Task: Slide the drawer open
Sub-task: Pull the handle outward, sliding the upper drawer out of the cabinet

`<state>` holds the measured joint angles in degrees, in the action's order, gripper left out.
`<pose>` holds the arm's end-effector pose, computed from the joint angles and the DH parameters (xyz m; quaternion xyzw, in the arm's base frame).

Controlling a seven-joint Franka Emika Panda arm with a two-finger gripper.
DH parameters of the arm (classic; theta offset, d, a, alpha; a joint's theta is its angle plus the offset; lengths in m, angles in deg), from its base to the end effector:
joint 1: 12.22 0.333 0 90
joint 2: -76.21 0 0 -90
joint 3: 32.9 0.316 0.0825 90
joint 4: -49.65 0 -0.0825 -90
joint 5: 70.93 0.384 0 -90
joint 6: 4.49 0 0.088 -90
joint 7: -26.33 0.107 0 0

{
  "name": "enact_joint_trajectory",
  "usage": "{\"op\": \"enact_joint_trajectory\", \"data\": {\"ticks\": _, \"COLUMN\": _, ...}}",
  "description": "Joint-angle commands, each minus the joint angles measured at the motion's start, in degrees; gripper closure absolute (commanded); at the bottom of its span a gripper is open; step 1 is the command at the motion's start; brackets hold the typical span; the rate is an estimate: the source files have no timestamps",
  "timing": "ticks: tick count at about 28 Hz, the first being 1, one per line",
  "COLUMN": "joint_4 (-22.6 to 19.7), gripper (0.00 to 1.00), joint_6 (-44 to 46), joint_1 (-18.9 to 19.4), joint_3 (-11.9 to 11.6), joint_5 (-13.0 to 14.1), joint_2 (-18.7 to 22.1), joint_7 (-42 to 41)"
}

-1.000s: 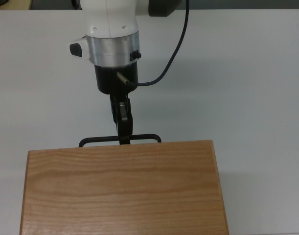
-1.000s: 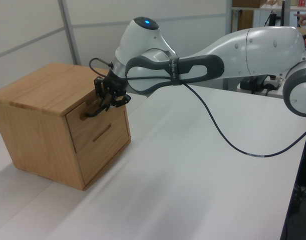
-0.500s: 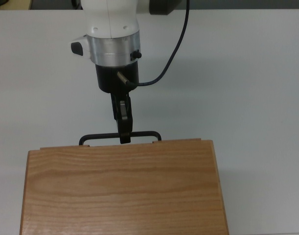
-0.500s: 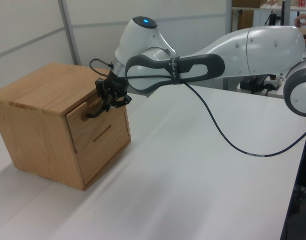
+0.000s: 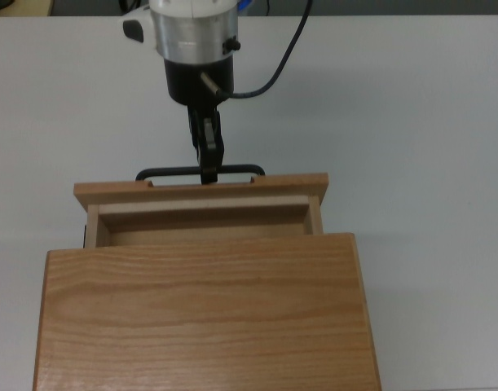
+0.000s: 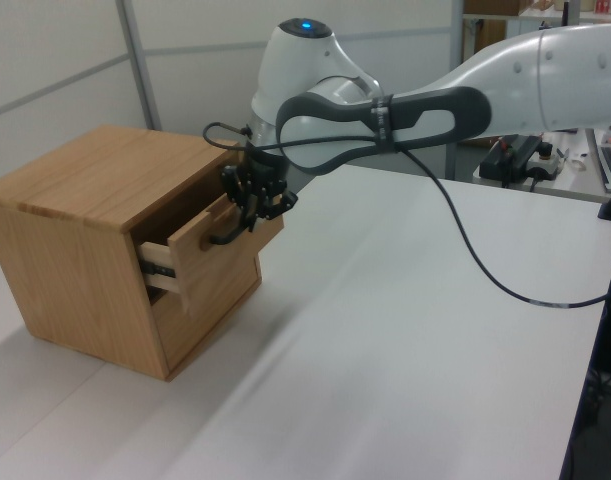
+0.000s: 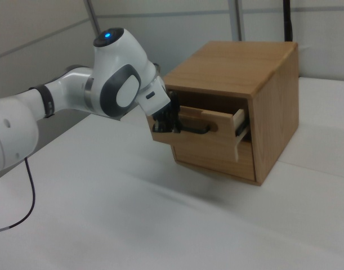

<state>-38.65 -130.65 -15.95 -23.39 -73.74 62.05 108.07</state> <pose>0.6709 0.0538 0.5563 -0.7733 0.5993 -0.1517 0.1410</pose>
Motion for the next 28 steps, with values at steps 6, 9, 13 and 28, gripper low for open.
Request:
{"op": "enact_joint_trajectory", "data": {"ticks": 6, "joint_4": -16.5, "gripper": 1.00, "joint_6": 0.9, "joint_1": 0.6, "joint_3": 0.4, "joint_5": -0.1, "joint_2": 11.9, "joint_7": -1.1}}
{"op": "enact_joint_trajectory", "data": {"ticks": 9, "joint_4": -17.3, "gripper": 1.00, "joint_6": 1.3, "joint_1": 0.7, "joint_3": 0.4, "joint_5": 0.0, "joint_2": 12.8, "joint_7": -1.0}}
{"op": "enact_joint_trajectory", "data": {"ticks": 13, "joint_4": -16.6, "gripper": 1.00, "joint_6": 1.4, "joint_1": 0.7, "joint_3": 0.3, "joint_5": 1.1, "joint_2": 12.5, "joint_7": -1.0}}
{"op": "enact_joint_trajectory", "data": {"ticks": 28, "joint_4": -13.7, "gripper": 0.20, "joint_6": 5.1, "joint_1": 0.5, "joint_3": 0.2, "joint_5": 1.1, "joint_2": 12.6, "joint_7": -6.1}}
